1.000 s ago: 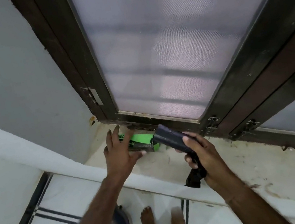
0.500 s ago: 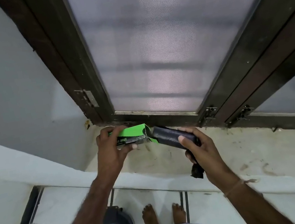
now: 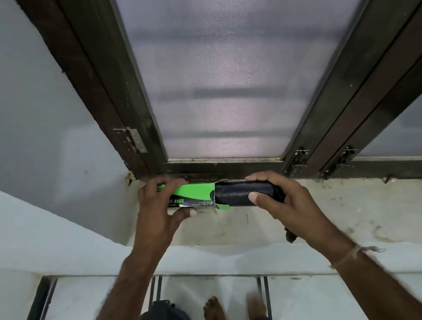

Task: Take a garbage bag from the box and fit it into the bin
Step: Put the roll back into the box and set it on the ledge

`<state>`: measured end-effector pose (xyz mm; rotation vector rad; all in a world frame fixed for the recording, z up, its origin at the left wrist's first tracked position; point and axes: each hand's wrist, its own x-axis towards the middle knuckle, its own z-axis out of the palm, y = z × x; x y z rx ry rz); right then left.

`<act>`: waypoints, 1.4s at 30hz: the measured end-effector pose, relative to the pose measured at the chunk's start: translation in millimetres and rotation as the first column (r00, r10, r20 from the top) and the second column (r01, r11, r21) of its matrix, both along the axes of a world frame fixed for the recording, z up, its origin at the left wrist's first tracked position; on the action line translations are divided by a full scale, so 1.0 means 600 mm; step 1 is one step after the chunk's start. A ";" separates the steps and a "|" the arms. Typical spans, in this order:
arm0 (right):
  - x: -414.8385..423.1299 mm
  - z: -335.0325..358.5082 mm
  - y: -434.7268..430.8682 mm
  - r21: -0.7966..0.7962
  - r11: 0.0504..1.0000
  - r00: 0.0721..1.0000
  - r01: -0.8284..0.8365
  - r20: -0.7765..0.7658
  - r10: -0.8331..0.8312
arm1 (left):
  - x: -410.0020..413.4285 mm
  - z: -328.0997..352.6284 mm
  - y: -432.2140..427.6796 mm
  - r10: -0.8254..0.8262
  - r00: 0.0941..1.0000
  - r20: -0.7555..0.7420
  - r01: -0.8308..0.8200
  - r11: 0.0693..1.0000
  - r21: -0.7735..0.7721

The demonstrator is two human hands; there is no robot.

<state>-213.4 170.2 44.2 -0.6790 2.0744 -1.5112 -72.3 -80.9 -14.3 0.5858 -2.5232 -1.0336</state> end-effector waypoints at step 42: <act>0.057 -0.025 -0.044 -0.080 0.993 0.992 0.083 0.096 -0.075 | 0.053 -0.010 0.073 0.019 0.985 -0.171 0.061 0.890 0.451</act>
